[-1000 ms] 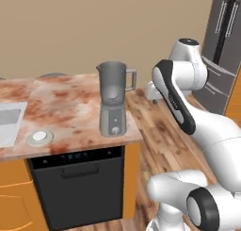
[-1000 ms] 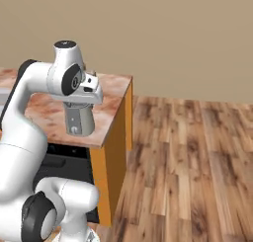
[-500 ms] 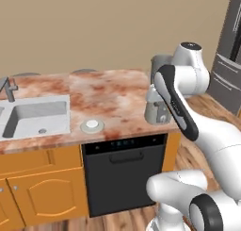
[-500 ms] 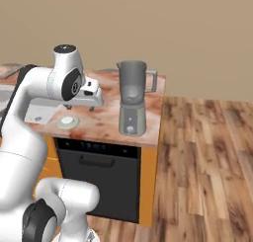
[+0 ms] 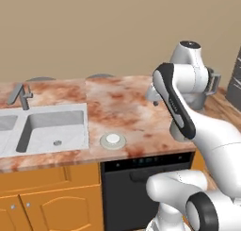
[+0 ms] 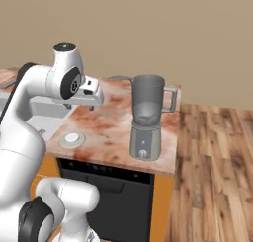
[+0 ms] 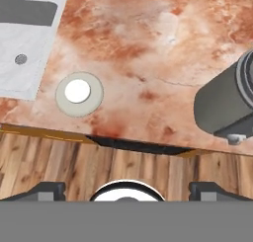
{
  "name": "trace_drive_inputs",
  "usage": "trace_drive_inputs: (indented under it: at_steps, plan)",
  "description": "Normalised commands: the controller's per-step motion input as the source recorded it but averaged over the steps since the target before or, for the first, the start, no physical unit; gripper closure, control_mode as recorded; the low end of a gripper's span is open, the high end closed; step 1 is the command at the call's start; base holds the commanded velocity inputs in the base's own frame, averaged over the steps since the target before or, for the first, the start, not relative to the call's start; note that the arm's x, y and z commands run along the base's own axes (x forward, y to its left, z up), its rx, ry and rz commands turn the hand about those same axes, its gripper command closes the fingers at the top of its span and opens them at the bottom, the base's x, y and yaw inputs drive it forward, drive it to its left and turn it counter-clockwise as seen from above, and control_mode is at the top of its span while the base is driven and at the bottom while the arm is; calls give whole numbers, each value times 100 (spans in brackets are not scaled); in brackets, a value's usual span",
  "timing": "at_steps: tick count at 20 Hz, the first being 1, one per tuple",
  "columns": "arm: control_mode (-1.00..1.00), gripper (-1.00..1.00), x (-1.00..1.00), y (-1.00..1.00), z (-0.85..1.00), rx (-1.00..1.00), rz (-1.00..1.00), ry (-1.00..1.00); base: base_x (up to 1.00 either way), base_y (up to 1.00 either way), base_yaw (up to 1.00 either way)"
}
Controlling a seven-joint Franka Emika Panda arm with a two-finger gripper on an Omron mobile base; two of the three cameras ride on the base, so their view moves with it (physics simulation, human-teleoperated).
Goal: Close the lid blender by securely placing the lid on top.
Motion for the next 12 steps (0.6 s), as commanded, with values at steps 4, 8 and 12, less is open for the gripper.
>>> trace_drive_inputs:
  at_steps: [4, 8, 12]
  plan:
    - [100, -100, 0, 0, 0, 0, 0, 0, 51, 0, 13]
    - [100, -100, 0, 0, 0, 0, 0, 0, 38, 0, 13]
    - [100, -100, 0, 0, 0, 0, 0, 0, 36, 0, 3]
